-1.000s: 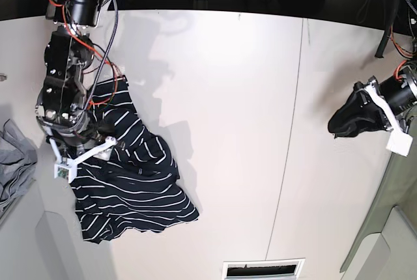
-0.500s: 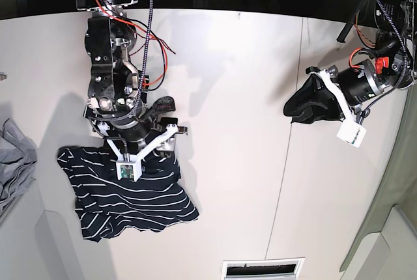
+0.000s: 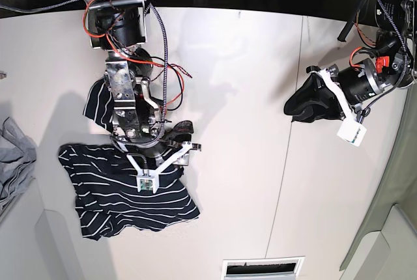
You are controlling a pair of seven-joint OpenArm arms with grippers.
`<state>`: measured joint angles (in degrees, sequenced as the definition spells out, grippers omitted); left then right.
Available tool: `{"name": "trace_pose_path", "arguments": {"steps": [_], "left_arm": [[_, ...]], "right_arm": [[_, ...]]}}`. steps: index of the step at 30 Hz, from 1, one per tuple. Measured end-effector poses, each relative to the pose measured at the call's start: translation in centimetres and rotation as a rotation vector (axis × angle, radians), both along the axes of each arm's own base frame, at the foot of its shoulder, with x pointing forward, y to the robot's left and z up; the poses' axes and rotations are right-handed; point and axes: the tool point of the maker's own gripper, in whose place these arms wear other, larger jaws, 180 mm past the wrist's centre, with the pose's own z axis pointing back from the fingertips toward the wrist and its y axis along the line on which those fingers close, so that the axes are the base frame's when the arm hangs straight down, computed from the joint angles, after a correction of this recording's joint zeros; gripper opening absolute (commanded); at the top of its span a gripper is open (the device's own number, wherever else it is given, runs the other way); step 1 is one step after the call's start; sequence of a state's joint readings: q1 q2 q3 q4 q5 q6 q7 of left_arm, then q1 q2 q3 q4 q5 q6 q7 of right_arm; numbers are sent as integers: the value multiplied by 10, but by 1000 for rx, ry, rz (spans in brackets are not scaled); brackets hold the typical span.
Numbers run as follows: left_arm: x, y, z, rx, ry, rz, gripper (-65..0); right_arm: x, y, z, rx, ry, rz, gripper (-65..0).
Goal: Layout the t-shirt on the table in an organized manner, then fold the t-shirt properly
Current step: 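Drag the grasped fabric with the right gripper toward the grey cloth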
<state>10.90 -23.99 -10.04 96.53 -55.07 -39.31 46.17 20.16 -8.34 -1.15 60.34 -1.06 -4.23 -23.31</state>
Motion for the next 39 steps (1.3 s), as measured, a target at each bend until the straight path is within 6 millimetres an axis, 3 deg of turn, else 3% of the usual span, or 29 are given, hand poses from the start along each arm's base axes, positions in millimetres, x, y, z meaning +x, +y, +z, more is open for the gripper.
{"name": "trace_pose_path", "arguments": {"steps": [2,5,8,11,14,16,18,20,22,28,31,32,33,36,39], "left_arm": [[0,0,0,0,0,0,-392],[0,0,-1,6,1,0,-392],[0,2,-3,21,3,-1,-392],[0,4,-3,31,3,1,-392],[1,9,-2,40,-3,7,-392],[3,15,0,60,-7,7,-392],[4,22,3,81,-12,5,-392],[6,24,5,88,-18,4,-392],[8,26,6,96,-23,3,-392],[11,25,9,90,-32,4,-392],[11,23,12,64,-36,4,-392],[12,21,15,46,-40,4,-392],[13,19,17,28,-43,5,-392],[13,17,16,24,-43,7,-392],[11,14,15,13,-39,7,-392]], "right_arm": [[-1,2,-13,-8,37,9,-391],[0,1,-14,-13,28,8,-650],[1,5,-5,-9,23,48,-650],[7,15,23,41,-6,94,-650],[17,9,68,30,-75,96,-650],[19,-5,107,-25,-166,74,-650],[14,-22,146,-67,-259,46,-650],[4,-39,166,-93,-292,31,-650],[-9,-63,171,-145,-313,1,-650],[-66,-157,144,-304,-218,-163,-650],[-87,-193,128,-288,-167,-251,-325],[-93,-202,123,-270,-151,-283,-251],[-99,-210,117,-253,-133,-307,-217],[-109,-227,111,-217,-111,-366,-215],[-108,-230,114,-187,-122,-382,-216]]}}
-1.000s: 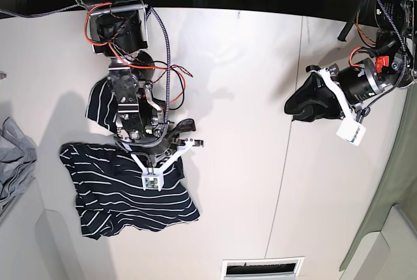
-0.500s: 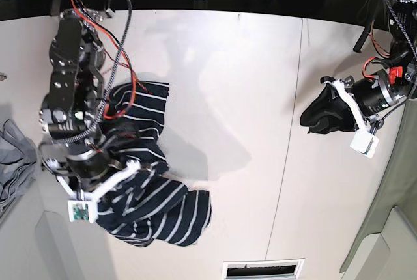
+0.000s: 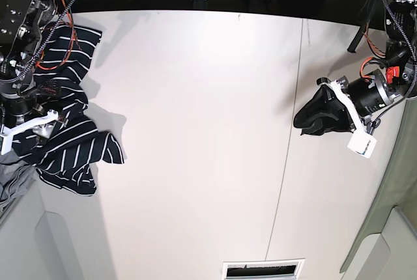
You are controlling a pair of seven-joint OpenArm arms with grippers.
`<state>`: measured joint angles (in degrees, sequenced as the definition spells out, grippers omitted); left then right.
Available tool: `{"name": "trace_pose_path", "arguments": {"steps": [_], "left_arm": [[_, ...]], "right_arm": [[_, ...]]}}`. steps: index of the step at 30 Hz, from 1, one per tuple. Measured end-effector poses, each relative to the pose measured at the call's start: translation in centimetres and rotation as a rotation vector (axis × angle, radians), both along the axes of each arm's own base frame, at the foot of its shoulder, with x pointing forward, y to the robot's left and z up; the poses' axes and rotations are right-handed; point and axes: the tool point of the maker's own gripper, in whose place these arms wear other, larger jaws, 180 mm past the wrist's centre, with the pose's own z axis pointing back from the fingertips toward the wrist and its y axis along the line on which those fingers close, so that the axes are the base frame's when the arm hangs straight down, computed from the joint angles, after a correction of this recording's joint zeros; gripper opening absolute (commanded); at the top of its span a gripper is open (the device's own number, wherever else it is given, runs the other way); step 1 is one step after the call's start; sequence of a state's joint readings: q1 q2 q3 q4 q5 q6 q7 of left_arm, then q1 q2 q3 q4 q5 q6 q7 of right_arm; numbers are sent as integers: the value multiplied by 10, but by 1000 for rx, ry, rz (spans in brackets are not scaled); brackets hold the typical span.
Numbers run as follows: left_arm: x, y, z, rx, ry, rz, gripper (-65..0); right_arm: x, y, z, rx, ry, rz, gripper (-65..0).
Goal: Layout the t-shirt on the table in an organized manner, then fold the t-shirt properly
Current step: 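Drag the grasped fabric with the right gripper toward the grey cloth, then bring the left gripper to the shirt and grasp it beside the right gripper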
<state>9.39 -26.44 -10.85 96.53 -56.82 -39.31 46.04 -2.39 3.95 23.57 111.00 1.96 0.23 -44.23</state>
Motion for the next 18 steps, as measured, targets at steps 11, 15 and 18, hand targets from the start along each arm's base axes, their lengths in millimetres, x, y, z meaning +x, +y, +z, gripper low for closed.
{"name": "trace_pose_path", "arguments": {"steps": [11,15,18], "left_arm": [[0,-17,-2,-6,-4,-44,-291],[7,-47,-16,132,-60,-159,-290],[18,-72,-18,215,-118,-228,-290]], "right_arm": [[14,80,-10,94,20,225,-216],[13,106,-16,68,54,302,-215],[2,100,-26,14,97,273,-215]]}}
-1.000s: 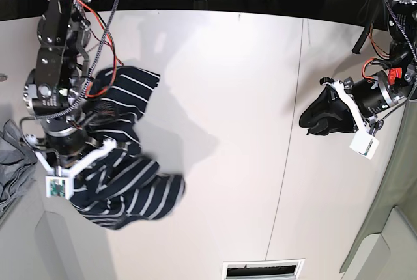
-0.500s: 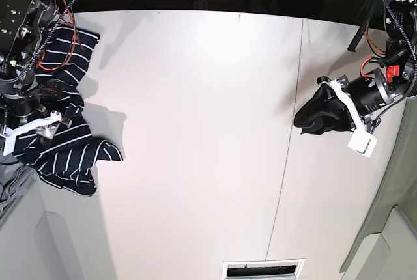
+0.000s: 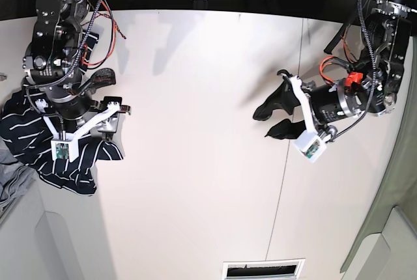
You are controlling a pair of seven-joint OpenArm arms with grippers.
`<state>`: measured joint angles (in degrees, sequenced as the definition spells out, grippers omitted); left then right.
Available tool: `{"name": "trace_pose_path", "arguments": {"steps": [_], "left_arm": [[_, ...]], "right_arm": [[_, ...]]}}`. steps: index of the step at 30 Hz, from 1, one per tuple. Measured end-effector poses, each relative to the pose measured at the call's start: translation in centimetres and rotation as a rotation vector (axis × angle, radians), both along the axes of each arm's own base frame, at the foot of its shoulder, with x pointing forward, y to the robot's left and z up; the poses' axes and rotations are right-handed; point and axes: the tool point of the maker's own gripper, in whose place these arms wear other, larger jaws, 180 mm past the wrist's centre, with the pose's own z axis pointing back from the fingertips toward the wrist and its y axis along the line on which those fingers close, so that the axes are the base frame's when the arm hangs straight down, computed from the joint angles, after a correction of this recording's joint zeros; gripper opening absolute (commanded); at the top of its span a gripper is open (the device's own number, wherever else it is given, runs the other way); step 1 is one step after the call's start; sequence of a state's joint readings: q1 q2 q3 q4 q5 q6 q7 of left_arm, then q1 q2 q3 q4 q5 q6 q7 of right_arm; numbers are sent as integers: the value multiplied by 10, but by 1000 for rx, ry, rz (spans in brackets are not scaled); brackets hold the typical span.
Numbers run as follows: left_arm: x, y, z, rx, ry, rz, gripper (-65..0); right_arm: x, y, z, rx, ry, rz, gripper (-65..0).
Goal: Layout the t-shirt on the table in an organized manner, then fold the t-shirt properly
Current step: 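Bring the left gripper to the shirt and grasp it beside the right gripper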
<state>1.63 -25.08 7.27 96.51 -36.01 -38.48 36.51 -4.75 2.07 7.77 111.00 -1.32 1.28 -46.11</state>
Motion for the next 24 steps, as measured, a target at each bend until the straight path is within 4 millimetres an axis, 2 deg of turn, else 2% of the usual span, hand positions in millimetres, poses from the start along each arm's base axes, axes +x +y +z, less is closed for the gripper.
{"name": "trace_pose_path", "arguments": {"steps": [5,8,10,13,16,18,20,22,24], "left_arm": [[28,-31,17,-28,-53,-29,-290],[31,-62,21,-75,-55,-74,-290],[28,-86,13,-100,-23,-107,-290],[24,-121,-3,-122,39,-150,-290],[23,-153,-9,-157,83,-182,-290],[20,-171,-11,-178,104,-204,-290],[16,-182,-12,-190,118,-217,-290],[14,-188,-12,-186,122,-225,-290],[13,-189,-12,-184,123,-228,-290]], "right_arm": [[-23,-34,-12,-133,48,-130,-215],[-36,-54,-16,-182,60,-186,-216],[-46,-70,-20,-200,84,-213,-216],[-54,-103,-14,-226,82,-285,-215],[-65,-126,-14,-190,84,-331,-215],[-75,-140,-23,-143,102,-369,-215],[-77,-145,-33,-67,85,-376,-215],[-70,-138,-48,16,75,-334,-215],[-66,-128,-73,80,113,-293,-215]]}}
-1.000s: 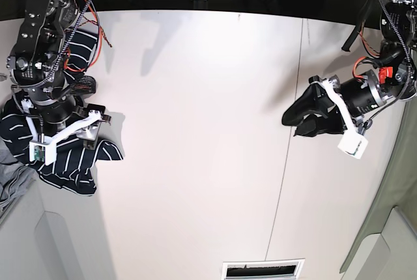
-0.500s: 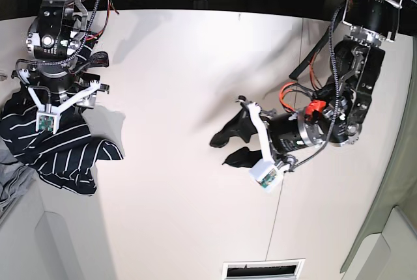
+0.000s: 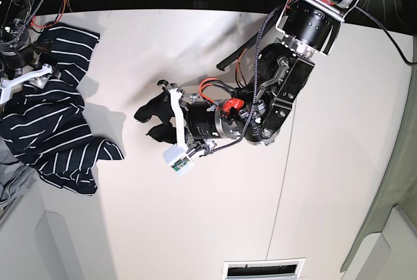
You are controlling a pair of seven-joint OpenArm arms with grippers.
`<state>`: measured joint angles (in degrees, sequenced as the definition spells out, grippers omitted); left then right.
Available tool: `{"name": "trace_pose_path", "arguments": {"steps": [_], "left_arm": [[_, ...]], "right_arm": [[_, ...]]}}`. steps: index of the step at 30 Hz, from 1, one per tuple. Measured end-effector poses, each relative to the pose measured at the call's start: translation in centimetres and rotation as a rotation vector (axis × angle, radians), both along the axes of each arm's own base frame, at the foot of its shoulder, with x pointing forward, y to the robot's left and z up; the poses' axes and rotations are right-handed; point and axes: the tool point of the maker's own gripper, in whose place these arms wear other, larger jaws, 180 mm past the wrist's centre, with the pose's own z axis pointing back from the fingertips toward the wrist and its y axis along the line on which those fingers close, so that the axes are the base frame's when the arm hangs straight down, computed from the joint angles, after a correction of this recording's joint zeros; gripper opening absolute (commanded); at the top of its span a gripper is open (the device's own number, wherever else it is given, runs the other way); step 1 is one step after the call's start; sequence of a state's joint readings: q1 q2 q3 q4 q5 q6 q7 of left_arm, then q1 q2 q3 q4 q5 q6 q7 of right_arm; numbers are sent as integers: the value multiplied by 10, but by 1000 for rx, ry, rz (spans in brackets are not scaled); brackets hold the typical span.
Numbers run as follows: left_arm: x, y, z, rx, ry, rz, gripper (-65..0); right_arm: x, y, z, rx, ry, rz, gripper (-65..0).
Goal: Layout the t-shirt on the table in an organized manner, then fold the t-shirt properly
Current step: 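Bring the left gripper to the shirt and grasp it beside the right gripper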
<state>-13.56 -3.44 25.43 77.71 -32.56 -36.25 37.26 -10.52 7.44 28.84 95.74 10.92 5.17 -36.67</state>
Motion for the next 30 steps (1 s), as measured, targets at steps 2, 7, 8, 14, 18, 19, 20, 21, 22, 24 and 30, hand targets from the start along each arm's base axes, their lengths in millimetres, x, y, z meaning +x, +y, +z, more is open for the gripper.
{"name": "trace_pose_path", "arguments": {"steps": [2,7,8,14,18,19,20,21,22,24,30], "left_arm": [[0,2,-2,14,5,-4,-290],[-6,11,-15,83,51,-16,-291],[-4,15,-16,86,53,-8,-291],[15,56,6,49,0,49,-291],[34,101,12,80,-26,137,-291],[37,109,13,78,-27,153,-291],[38,116,14,79,-27,164,-291],[40,124,14,90,-28,174,-291],[41,131,13,100,-28,181,-291],[41,142,14,96,-21,191,-291],[26,155,-1,124,12,183,-291]], "right_arm": [[0,16,-30,79,56,35,-215],[16,60,-60,181,78,133,-216],[19,72,-61,185,72,171,-216],[27,200,-59,356,28,381,-216],[21,276,-51,441,34,518,-216],[20,289,-47,439,29,550,-216],[18,298,-44,434,29,575,-216],[15,307,-41,430,36,601,-216],[12,314,-38,424,46,622,-216],[14,320,-26,408,36,642,-216],[60,298,57,282,-217,613,-216]]}}
